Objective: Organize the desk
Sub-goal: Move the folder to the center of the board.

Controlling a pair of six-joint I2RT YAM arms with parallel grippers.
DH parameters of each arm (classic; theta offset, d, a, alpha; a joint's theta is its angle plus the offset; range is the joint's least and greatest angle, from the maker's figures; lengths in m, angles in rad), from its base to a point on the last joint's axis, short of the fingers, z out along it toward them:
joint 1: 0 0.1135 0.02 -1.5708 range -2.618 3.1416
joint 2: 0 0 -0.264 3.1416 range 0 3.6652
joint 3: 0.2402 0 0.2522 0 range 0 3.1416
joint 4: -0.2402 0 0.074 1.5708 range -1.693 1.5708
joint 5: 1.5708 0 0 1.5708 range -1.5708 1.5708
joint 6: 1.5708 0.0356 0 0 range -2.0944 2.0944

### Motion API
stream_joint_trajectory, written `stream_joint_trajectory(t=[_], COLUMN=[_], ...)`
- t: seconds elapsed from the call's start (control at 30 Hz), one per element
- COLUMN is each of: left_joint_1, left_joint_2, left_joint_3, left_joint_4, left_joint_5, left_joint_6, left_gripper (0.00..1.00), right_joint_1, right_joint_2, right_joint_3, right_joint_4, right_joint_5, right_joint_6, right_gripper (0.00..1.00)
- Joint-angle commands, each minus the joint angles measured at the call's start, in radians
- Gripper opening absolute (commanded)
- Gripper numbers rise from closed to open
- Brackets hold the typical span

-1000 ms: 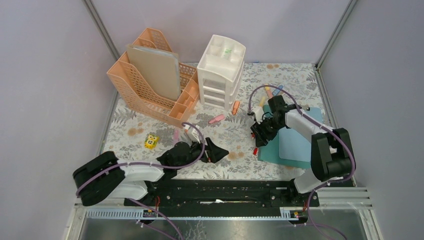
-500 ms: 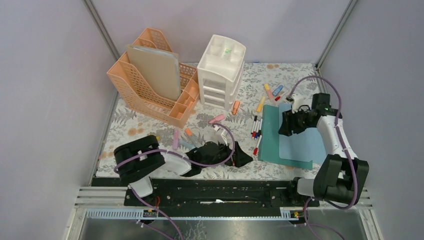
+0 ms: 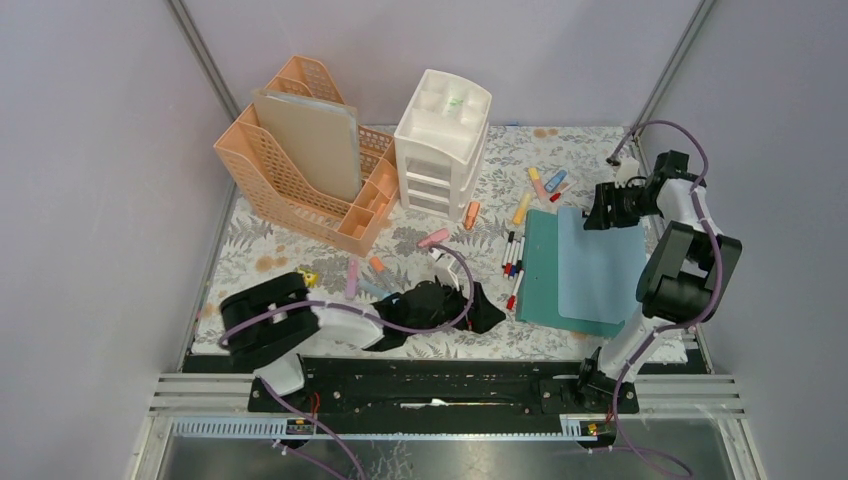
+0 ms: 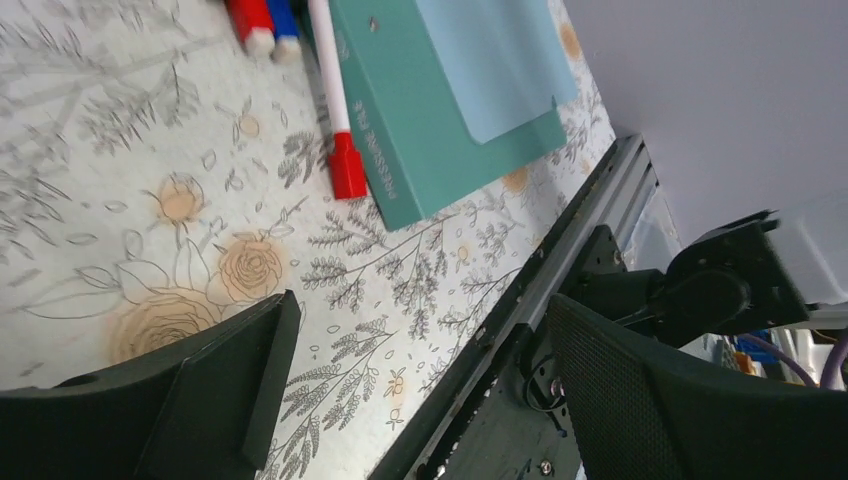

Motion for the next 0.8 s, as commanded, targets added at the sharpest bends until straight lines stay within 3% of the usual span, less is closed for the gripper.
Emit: stream_joint_trajectory(t=[0.0,0.2,0.23,0.27,0.3,0.53,0.67,0.77], left_joint_1=[-0.008,-0.008,-0.008,-0.008,-0.008,-0.006,-0.006,-0.006], left_joint_2=[-0.198,-0.404,-0.44,-0.471,-0.506,-0.686,-0.734,-0.751], left_joint_3=[-0.001,-0.042,-0.054,-0.069,-0.082,-0.166,-0.189,-0.2], left_joint_4=[-0.134,-0.277,-0.287,-0.298,-0.306,-0.341,-0.35,-0.349], left_joint_5=[-0.147,-0.264,-0.277,-0.29,-0.307,-0.375,-0.38,-0.383], left_joint_6=[0.142,0.258,0.268,0.278,0.284,0.31,0.328,0.343], left_gripper=[0.99,0.99,0.99,0.99,0.99,0.99,0.99,0.99], right_joint_1=[0.003,0.002,0.003,0.007,0.009,0.025,0.027,0.04], right_joint_2=[0.057,0.14,0.157,0.173,0.192,0.226,0.225,0.253], right_joint_3=[0.114,0.223,0.247,0.277,0.307,0.357,0.328,0.343], right_joint_4=[-0.011,-0.011,0.142,-0.076,-0.117,-0.162,-0.179,-0.25], right_joint_5=[-0.015,-0.015,0.134,0.216,0.224,0.209,0.197,0.179], right_joint_6=[0.003,0.003,0.003,-0.765,-0.843,-0.787,-0.938,-1.104], right_gripper=[0.62,0.62,0.75,0.97,0.99,0.99,0.99,0.91])
